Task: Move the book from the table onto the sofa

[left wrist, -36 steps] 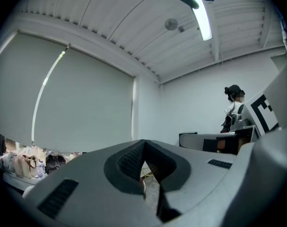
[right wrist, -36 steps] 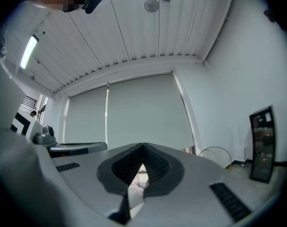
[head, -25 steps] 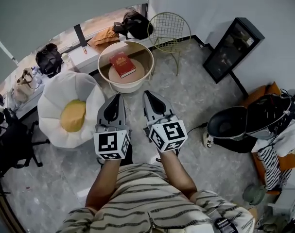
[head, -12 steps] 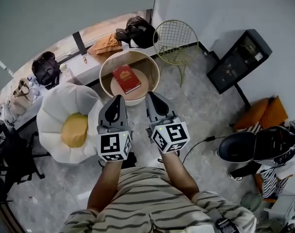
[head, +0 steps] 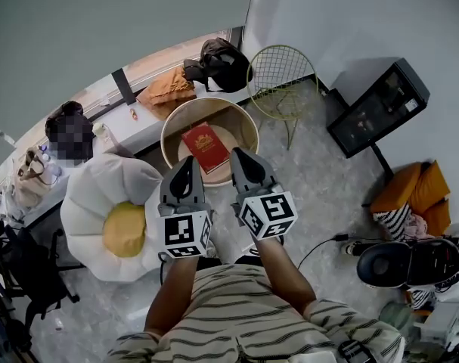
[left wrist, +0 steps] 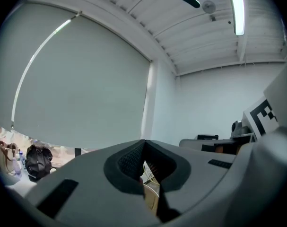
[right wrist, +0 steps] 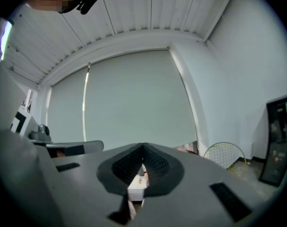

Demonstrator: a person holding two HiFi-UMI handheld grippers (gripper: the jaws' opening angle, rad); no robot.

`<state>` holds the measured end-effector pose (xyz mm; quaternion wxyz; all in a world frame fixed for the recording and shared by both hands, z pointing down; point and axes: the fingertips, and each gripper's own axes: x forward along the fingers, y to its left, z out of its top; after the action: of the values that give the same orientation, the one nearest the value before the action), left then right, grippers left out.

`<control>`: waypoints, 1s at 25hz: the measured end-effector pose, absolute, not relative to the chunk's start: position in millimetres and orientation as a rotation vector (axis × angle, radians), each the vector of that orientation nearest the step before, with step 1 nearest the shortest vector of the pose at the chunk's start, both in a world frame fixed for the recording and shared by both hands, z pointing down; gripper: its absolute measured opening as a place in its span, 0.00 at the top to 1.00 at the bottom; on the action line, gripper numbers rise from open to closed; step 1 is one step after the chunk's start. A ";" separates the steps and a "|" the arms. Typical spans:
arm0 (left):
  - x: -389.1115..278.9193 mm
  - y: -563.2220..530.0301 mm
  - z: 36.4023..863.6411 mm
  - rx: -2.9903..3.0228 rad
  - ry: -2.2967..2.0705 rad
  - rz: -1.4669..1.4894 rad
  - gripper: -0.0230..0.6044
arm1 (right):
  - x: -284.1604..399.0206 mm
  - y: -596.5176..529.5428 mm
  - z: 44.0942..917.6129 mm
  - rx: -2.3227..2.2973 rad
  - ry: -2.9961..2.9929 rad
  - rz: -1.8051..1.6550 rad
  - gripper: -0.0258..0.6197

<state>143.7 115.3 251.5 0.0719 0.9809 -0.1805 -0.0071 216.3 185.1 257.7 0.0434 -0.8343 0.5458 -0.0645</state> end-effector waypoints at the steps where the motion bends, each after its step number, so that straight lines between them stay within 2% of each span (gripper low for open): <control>1: 145.5 106.7 252.4 2.939 -0.541 -0.019 0.96 | 218.4 178.0 257.4 -2.561 1.664 -0.204 0.94; 9: 165.7 72.2 277.6 2.869 -0.523 0.067 0.96 | 239.8 145.7 271.4 -2.626 1.643 -0.284 0.94; 25: 295.8 29.6 356.0 2.711 -0.719 0.240 0.96 | 370.2 83.6 350.9 -2.463 1.894 -0.521 0.94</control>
<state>295.8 29.6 356.0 0.1624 0.9503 -0.2519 0.0841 370.2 83.6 350.9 -0.0044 -0.7819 0.6011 -0.1652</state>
